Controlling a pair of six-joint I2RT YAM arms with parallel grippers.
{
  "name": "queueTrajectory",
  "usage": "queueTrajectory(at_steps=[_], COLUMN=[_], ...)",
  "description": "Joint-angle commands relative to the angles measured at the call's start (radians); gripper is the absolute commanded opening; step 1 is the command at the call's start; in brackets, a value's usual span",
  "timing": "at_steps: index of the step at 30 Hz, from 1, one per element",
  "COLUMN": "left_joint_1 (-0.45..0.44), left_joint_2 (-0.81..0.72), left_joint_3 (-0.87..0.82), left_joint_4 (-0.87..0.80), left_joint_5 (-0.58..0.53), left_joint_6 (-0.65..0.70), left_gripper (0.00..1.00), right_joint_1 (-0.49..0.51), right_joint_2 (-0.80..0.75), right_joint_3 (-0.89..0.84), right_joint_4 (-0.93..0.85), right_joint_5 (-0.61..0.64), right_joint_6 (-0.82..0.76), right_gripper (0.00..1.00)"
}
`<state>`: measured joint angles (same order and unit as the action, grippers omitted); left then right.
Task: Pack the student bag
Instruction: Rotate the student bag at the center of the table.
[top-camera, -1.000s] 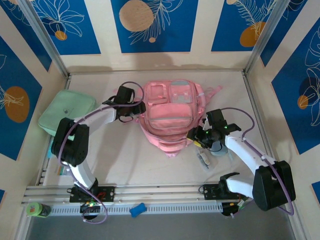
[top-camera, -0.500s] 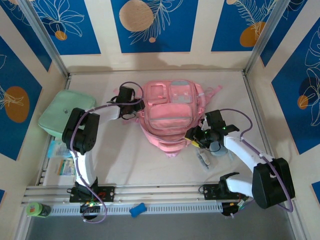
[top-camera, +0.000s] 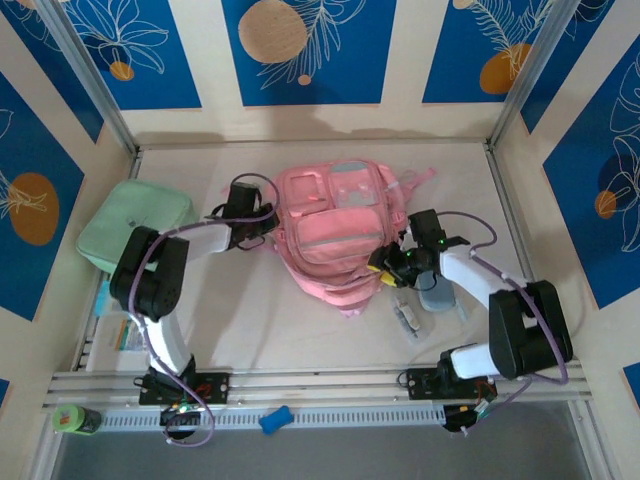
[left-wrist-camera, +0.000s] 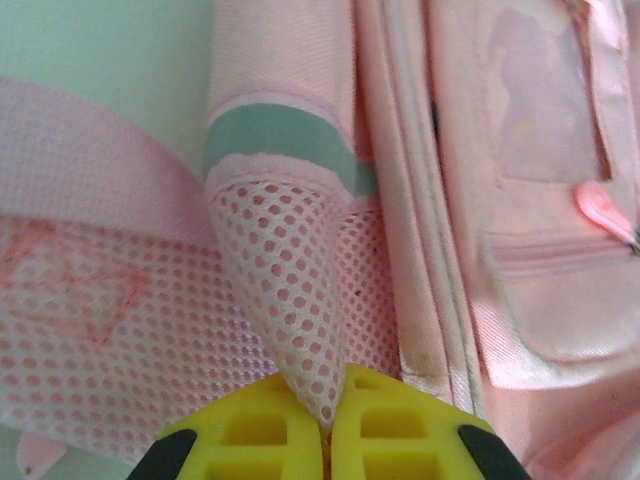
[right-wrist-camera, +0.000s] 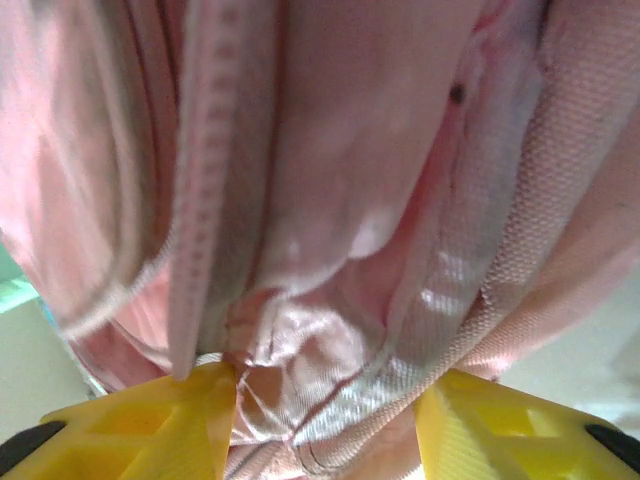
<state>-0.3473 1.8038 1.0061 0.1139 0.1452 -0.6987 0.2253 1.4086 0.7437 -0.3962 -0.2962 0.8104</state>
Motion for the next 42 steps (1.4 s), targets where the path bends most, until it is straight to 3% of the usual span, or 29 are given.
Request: queueTrajectory(at_steps=[1,8,14,17,24,29,32,42], left_joint_1=[0.021,0.000,-0.040,-0.063,-0.176,-0.277,-0.342,-0.440], left_joint_2=[-0.119,-0.295,-0.347,-0.367,-0.375,-0.403,-0.424,-0.396], left_joint_3=[-0.089,-0.268,-0.266,-0.277,-0.289,-0.311,-0.308,-0.318], left_joint_4=[-0.026,-0.013,-0.108,-0.070,-0.057,-0.033,-0.047,0.035], left_joint_5=[-0.006,-0.030,-0.124,-0.111,-0.156,-0.166,-0.211,-0.215], left_joint_6=[0.013,-0.081,-0.113,-0.167,-0.279,-0.415,-0.471,-0.584], left_gripper=[0.00,0.00,0.00,0.00,0.00,0.00,0.00,0.00], right_joint_1=[-0.024,-0.081,-0.078,-0.047,0.130,0.282,0.398,0.750], right_joint_2=[0.090,0.293,0.178,0.096,-0.062,-0.165,-0.209,-0.168], right_joint_3=[0.105,0.341,0.325,0.291,0.233,0.167,0.140,0.084], right_joint_4=[0.107,-0.012,-0.165,-0.227,-0.335,-0.311,-0.292,-0.087], right_joint_5=[-0.086,-0.080,0.067,0.140,0.272,0.309,0.397,0.681], right_joint_6=[-0.028,-0.123,-0.201,-0.225,-0.205,-0.172,-0.125,0.140], right_gripper=[0.49,0.46,0.47,0.47,0.46,0.47,0.47,0.43])
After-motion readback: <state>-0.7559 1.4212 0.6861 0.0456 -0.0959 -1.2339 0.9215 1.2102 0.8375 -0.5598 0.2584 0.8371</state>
